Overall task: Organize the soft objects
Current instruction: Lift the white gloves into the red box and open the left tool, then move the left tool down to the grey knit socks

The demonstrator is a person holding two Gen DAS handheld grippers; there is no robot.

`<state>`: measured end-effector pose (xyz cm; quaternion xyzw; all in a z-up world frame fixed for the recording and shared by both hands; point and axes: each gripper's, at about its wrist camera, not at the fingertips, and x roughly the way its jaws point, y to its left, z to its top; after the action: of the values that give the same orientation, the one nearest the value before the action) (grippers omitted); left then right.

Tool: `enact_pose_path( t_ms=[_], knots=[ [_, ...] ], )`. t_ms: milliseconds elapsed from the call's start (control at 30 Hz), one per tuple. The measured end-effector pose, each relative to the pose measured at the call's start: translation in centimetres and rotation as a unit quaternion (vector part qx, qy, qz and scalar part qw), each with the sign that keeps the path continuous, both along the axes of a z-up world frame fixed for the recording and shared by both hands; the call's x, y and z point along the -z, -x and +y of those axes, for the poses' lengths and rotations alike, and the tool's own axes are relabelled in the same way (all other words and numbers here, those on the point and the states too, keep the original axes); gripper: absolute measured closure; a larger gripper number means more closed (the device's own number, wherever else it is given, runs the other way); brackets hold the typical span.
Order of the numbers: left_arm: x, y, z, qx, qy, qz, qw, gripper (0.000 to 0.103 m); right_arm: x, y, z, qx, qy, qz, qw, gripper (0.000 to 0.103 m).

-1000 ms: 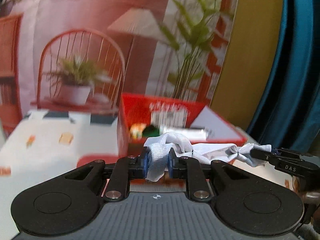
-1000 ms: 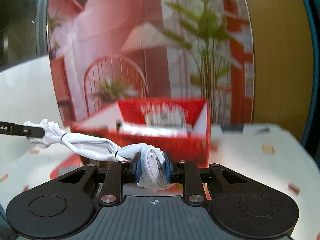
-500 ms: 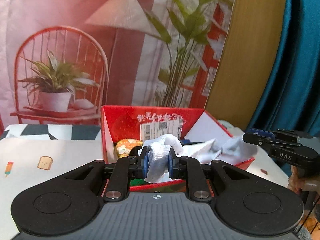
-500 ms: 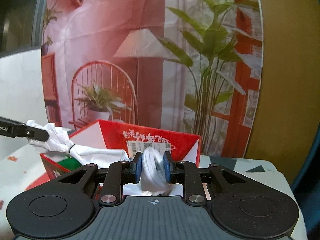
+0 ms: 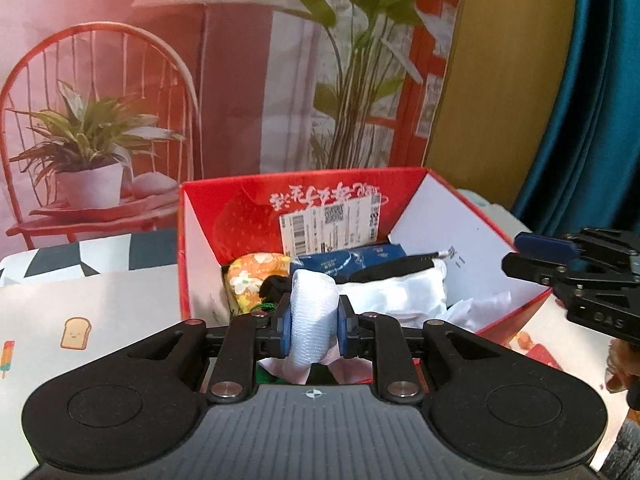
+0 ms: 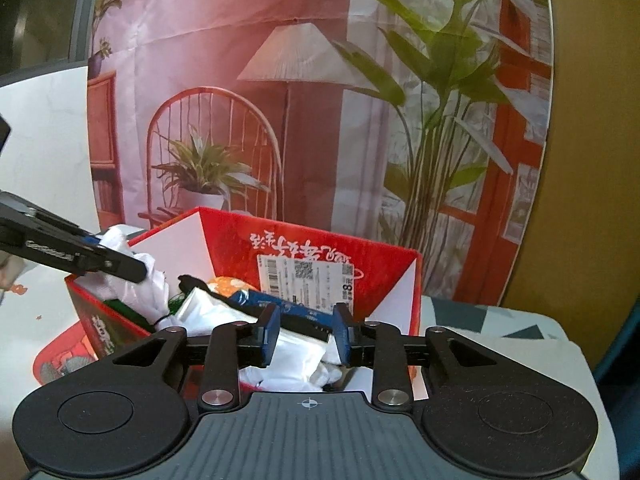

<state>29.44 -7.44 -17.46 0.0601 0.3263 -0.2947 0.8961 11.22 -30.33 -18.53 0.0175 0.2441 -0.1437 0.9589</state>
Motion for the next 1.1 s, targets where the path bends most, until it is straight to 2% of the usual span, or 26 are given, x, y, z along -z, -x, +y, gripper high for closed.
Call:
enact_pose_path(
  t_ms=[100,133,167,200,233,267,333,367,400,433,567,733,1000,1100],
  knots=[
    [0.4,-0.3,-0.5,0.0,-0.012,0.002,0.9999,0.076,0.2,0.8,0.3,0.007,-0.006,-0.004,1.0,0.071],
    [0.5,-0.3,-0.5,0.0,-0.013,0.002,0.9999,0.067,0.2,1.2,0.3,0.011,-0.01,-0.007,1.0,0.067],
    [0.5,-0.3,-0.5,0.0,-0.012,0.002,0.9999,0.05,0.2,1.6,0.4,0.015,-0.015,-0.011,1.0,0.064],
    [0.4,-0.2,-0.3,-0.005,-0.009,0.002,0.9999,0.041,0.2,1.9,0.5,0.018,-0.019,-0.014,1.0,0.056],
    [0.2,0.0,-0.1,-0.006,-0.005,0.0,1.0,0.025,0.2,2.3,0.6,0.019,-0.023,-0.018,0.999,0.045],
    [0.0,0.2,0.2,-0.007,0.002,-0.003,1.0,0.014,0.2,2.7,0.7,0.021,-0.025,-0.022,0.999,0.04],
    [-0.5,0.8,1.0,-0.013,0.015,-0.014,0.9997,0.006,0.3,3.4,1.1,0.022,-0.025,-0.026,0.999,0.027],
    [-0.8,1.0,1.3,-0.015,0.019,-0.018,0.9995,0.004,0.4,3.8,1.3,0.023,-0.023,-0.026,0.999,0.021],
    [-1.0,1.3,1.7,-0.017,0.023,-0.021,0.9994,0.003,0.5,4.0,1.5,0.024,-0.023,-0.026,0.999,0.007],
    [-1.1,1.6,2.2,-0.02,0.027,-0.023,0.9992,0.002,0.7,4.4,1.8,0.025,-0.026,-0.027,0.999,0.001],
    [-1.1,2.9,4.6,-0.046,0.039,-0.019,0.998,0.0,1.7,5.5,2.5,0.014,-0.053,-0.024,0.998,0.0],
    [-0.2,5.0,7.6,-0.062,0.065,-0.01,0.9959,0.0,3.6,6.2,3.4,0.02,-0.064,-0.006,0.998,0.0],
    [4.4,5.7,9.0,-0.082,0.071,0.044,0.9931,0.002,7.1,5.8,3.2,0.03,-0.085,0.017,0.996,0.0],
    [6.2,5.5,8.7,-0.087,0.067,0.06,0.9921,0.006,8.7,5.5,3.1,0.041,-0.09,0.029,0.995,0.001]
  ],
)
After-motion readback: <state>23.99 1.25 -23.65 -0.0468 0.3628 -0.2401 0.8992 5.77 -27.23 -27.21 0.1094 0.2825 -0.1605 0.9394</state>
